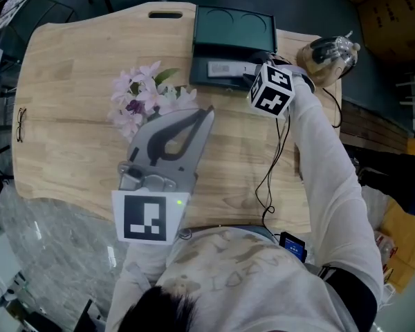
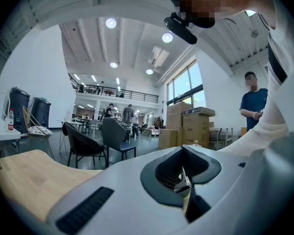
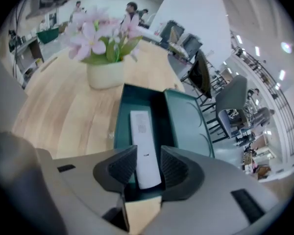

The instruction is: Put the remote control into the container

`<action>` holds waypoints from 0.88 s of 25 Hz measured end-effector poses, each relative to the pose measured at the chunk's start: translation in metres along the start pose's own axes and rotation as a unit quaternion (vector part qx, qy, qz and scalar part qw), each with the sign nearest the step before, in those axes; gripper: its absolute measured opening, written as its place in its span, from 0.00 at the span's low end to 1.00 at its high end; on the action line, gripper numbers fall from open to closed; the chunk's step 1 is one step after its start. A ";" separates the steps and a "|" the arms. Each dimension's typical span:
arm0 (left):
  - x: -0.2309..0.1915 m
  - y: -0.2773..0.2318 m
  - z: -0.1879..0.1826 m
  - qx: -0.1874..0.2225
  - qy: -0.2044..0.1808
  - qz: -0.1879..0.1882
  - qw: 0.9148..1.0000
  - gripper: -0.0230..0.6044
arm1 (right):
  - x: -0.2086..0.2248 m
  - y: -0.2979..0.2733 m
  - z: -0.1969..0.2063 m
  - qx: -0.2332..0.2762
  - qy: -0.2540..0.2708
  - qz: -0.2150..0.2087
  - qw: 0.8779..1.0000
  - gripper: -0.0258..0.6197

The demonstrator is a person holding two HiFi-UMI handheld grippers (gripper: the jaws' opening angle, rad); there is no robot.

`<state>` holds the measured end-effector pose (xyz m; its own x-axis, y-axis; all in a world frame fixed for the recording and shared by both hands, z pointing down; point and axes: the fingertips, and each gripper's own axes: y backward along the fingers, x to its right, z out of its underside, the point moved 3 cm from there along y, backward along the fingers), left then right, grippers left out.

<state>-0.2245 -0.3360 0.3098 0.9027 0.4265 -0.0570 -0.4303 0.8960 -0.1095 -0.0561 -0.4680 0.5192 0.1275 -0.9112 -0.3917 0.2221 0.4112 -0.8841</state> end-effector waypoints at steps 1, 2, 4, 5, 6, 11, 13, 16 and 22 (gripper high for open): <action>0.003 0.000 -0.001 0.001 -0.001 0.001 1.000 0.04 | 0.002 0.013 -0.006 0.035 -0.028 0.008 0.999 0.27; 0.006 0.000 -0.003 0.002 -0.003 0.003 1.000 0.04 | 0.004 0.027 -0.012 0.074 -0.059 0.017 0.995 0.25; 0.014 0.000 -0.006 0.005 -0.007 0.005 1.000 0.04 | 0.006 0.061 -0.024 0.160 -0.128 0.035 0.978 0.22; 0.017 0.001 -0.007 0.006 -0.008 0.006 1.000 0.04 | 0.006 0.079 -0.029 0.205 -0.163 0.045 0.964 0.20; 0.021 0.001 -0.009 0.007 -0.010 0.007 1.000 0.04 | 0.005 0.099 -0.033 0.248 -0.194 0.052 0.947 0.17; 0.045 0.005 -0.019 0.015 -0.019 0.013 1.000 0.04 | -0.017 0.189 -0.043 0.404 -0.274 0.078 0.869 0.10; 0.055 0.007 -0.022 0.019 -0.022 0.014 0.999 0.04 | -0.030 0.219 -0.043 0.446 -0.289 0.080 0.843 0.09; 0.071 0.012 -0.027 0.025 -0.025 0.015 0.999 0.04 | -0.048 0.257 -0.040 0.488 -0.309 0.080 0.812 0.09; 0.105 0.027 -0.040 0.032 -0.037 0.015 0.999 0.04 | -0.081 0.309 -0.019 0.513 -0.332 0.091 0.786 0.09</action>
<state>-0.1411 -0.2717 0.2609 0.8884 0.4589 0.0141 -0.4579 0.8879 -0.0444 -0.0161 -0.2678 0.2733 0.6488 -0.7603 0.0325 0.7610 0.6483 -0.0247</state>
